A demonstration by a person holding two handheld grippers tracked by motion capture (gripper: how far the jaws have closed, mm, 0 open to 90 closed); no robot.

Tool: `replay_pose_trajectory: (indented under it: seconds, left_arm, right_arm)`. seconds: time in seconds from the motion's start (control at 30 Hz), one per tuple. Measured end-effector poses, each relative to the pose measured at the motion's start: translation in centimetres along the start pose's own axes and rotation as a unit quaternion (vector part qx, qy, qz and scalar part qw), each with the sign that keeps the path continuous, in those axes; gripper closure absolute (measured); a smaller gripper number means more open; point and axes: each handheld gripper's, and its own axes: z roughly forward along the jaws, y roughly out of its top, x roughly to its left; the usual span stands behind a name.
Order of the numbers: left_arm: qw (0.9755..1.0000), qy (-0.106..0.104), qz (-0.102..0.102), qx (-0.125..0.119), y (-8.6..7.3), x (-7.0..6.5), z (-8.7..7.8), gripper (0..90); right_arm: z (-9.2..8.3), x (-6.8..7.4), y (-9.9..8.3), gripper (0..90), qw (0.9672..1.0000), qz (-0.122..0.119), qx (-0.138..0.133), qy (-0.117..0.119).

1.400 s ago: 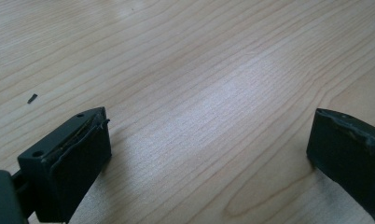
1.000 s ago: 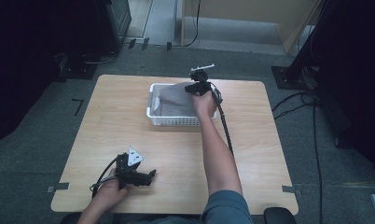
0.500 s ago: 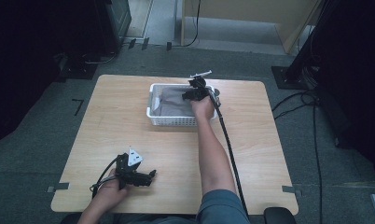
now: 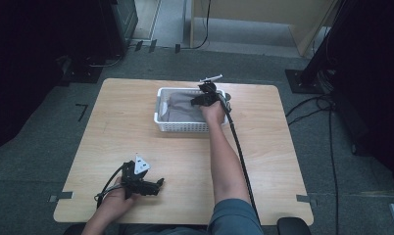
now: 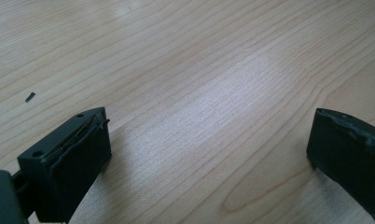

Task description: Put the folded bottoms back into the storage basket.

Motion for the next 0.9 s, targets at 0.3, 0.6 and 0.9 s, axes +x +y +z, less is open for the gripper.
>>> replay_pose_trajectory:
  seconds: [0.3,0.6,0.9]
  left_arm:
    - [1.0,0.0,0.0,0.0,0.0,0.0,0.0,0.0]
    - [1.0,0.0,0.0,0.0,0.0,0.0,0.0,0.0]
    - [1.0,0.0,0.001,0.0,0.0,0.0,0.0,0.0]
  right_arm:
    - [-2.1,-0.1,1.0,47.3,0.9994,-0.003,-0.034,-0.001]
    - [-4.2,0.7,1.9,46.0,0.9993,-0.033,-0.015,-0.002]
    - [-7.1,1.0,1.1,44.2,0.9983,-0.053,-0.019,0.009]
